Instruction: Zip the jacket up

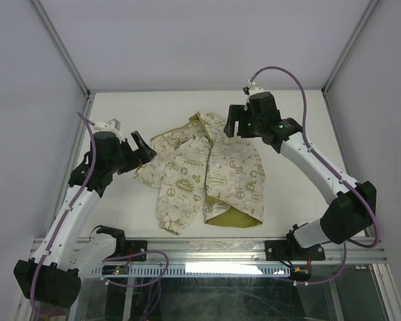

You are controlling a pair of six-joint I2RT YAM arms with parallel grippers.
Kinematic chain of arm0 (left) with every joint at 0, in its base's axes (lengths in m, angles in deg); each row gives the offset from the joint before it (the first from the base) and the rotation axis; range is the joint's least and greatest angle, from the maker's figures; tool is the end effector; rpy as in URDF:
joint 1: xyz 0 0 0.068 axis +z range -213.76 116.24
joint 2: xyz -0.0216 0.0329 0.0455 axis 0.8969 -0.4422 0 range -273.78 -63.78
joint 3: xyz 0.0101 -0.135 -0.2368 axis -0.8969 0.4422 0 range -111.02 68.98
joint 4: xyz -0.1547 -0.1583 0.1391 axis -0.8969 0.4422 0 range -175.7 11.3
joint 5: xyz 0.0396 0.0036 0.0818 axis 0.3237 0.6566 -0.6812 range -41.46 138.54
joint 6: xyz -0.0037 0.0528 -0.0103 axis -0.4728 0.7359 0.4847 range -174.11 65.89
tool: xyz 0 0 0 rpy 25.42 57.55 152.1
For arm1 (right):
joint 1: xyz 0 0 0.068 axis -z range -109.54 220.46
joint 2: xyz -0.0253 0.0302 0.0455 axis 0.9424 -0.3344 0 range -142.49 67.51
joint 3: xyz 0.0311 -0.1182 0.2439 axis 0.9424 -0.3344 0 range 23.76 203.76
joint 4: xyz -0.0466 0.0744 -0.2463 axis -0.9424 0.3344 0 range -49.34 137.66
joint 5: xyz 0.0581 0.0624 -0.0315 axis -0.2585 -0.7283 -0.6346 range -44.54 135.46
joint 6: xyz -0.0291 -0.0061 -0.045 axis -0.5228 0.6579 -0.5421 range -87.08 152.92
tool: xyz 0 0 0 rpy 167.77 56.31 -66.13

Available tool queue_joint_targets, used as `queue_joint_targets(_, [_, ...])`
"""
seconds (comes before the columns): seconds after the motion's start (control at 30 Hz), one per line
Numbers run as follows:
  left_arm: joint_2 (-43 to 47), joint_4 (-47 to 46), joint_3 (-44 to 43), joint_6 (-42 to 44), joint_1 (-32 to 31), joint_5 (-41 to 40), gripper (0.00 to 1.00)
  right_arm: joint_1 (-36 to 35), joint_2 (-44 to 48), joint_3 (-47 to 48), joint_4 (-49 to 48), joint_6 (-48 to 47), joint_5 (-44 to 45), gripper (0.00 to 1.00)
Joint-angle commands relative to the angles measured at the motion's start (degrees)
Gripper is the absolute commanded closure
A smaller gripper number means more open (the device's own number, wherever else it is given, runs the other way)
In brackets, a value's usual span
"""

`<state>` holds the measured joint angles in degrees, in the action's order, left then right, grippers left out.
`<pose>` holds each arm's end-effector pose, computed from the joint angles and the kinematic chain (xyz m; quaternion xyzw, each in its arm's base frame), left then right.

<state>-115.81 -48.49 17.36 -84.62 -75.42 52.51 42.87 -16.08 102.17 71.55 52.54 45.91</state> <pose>0.1853 -0.0408 0.3130 -0.1317 0.8872 -0.1877 0.4004 0.2913 0.1519 0.3489 -0.0601 0.8893 0.1784 0.4169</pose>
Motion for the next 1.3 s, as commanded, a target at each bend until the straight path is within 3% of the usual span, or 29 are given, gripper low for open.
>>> queue_joint_targets(0.0, [0.05,-3.1,6.19,-9.96,-0.36,6.49,0.01,-3.48,2.94,-6.47,-2.28,-7.59,-2.64,0.22])
queue_joint_targets(0.13, [-1.51,-9.79,9.81,-16.38,-2.65,6.4,0.01,-5.61,-0.15,-8.86,-4.78,-7.49,-2.0,0.19])
queue_joint_targets(0.33, [-11.65,-14.61,4.52,-17.87,-13.97,-1.37,0.01,-14.92,-1.88,-11.62,-1.99,-6.28,1.71,0.15])
queue_joint_targets(0.57, [-22.89,-19.26,0.73,-15.02,-15.76,-1.99,0.01,-25.01,-3.45,-15.92,-1.07,-1.05,8.34,0.11])
queue_joint_targets(0.8, [-33.17,-21.78,0.29,-11.55,-17.23,-1.25,0.01,-26.63,-7.43,-20.11,-1.07,1.64,15.64,0.12])
queue_joint_targets(0.87, [-35.25,-21.66,0.84,-10.5,-17.21,-2.03,0.03,-26.57,-7.4,-20.15,0.32,1.65,18.89,0.17])
queue_joint_targets(0.93, [-36.07,-21.28,2.01,-10.04,-17.14,-4.08,0.05,-26.03,-5.86,-20.29,1.01,0.8,20.97,0.28])
queue_joint_targets(1.13, [-33.77,-18.79,4.55,-7.91,-15.18,-8.84,0.07,-17.76,1.5,-21.56,3.47,-1.07,21.46,0.97])
queue_joint_targets(1.27, [-31.26,-18.38,7.44,-6.93,-10.67,-8.4,0.07,-9.82,7.14,-22.84,4.54,-2.18,19.74,1.0])
